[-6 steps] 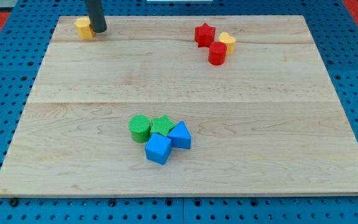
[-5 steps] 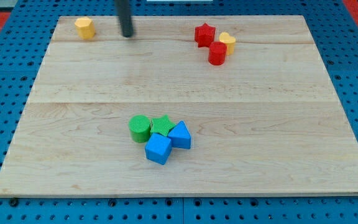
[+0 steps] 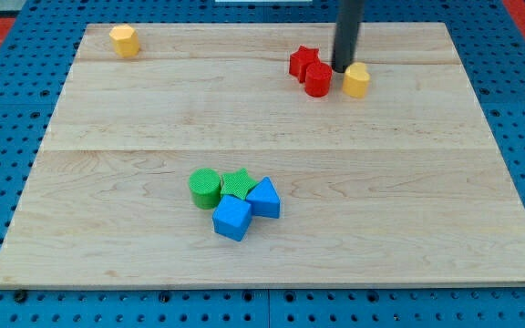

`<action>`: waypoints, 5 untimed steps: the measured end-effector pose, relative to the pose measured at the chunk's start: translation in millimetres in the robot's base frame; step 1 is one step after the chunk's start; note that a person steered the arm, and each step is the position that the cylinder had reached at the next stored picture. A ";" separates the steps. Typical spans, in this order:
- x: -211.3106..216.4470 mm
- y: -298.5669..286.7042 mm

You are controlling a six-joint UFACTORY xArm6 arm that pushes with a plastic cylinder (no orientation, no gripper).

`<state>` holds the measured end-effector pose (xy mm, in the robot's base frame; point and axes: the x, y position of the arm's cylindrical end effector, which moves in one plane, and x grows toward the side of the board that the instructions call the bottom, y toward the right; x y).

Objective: Push the yellow heart diagonally to the red circle

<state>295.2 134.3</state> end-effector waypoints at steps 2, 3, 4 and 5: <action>117.8 38.9; 205.0 14.8; 260.1 -33.6; 248.7 -108.3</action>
